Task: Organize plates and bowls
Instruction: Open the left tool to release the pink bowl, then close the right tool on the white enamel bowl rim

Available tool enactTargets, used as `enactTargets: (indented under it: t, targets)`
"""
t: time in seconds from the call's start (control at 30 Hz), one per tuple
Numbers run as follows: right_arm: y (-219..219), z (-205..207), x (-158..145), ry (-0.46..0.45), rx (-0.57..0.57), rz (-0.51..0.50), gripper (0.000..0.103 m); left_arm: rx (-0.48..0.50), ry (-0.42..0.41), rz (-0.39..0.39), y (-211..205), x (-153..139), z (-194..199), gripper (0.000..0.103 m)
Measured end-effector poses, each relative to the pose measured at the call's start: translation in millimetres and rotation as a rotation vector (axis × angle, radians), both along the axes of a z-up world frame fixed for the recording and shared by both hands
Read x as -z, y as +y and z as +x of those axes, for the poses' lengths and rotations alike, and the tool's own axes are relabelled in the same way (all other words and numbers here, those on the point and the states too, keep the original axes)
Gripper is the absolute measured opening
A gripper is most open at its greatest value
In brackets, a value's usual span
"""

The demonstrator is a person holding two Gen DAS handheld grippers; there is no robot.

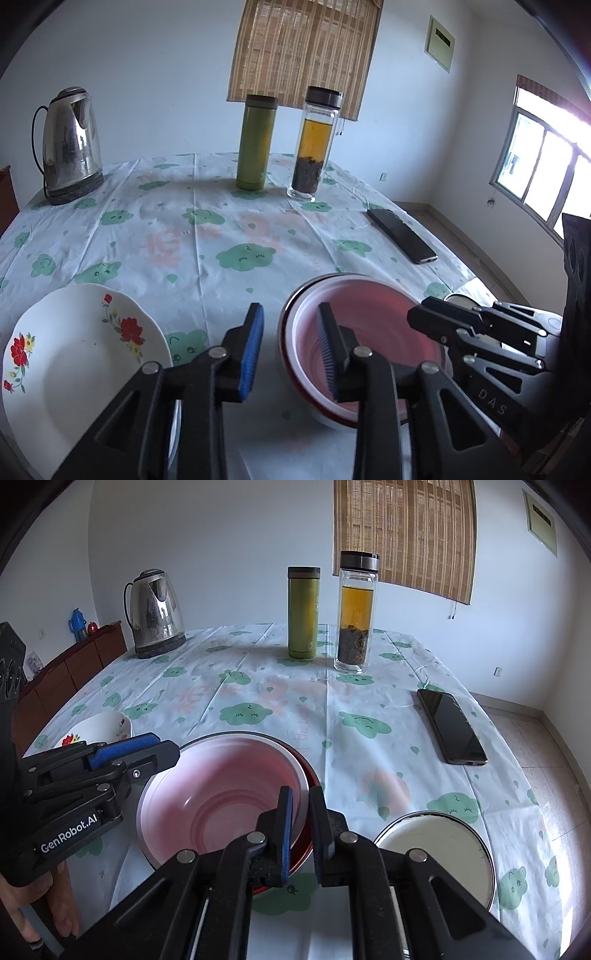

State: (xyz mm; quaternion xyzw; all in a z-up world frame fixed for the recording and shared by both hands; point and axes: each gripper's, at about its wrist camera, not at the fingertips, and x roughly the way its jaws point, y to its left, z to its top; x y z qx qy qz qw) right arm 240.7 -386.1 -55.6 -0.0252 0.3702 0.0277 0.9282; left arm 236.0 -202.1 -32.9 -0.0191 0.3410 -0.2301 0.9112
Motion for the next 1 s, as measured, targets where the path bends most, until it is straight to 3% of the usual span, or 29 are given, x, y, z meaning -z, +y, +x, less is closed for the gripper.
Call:
enactTargets:
  t: [0.03, 0.2, 0.43, 0.7, 1.0]
  targets:
    - [0.6, 0.0, 0.5, 0.002, -0.004, 0.002, 0.018, -0.003, -0.003, -0.002, 0.4, -0.6, -0.1, 0.036]
    - [3.5, -2.8, -1.1, -0.021, -0.018, 0.002, 0.05, -0.013, -0.01, -0.01, 3.5, -2.2, -0.9, 0.045]
    - [0.2, -8.6, -7.0, -0.047, -0.001, 0.007, 0.051, -0.024, -0.021, -0.013, 5.3, -2.7, -1.5, 0.055]
    - [-7.0, -25.3, -9.7, -0.068, 0.016, 0.017, 0.051, -0.031, -0.028, -0.014, 5.3, -2.3, -1.9, 0.056]
    - [-59.5, -79.0, -20.7, -0.136, 0.128, 0.033, 0.051, 0.003, -0.087, -0.014, -9.7, -16.0, -23.5, 0.056]
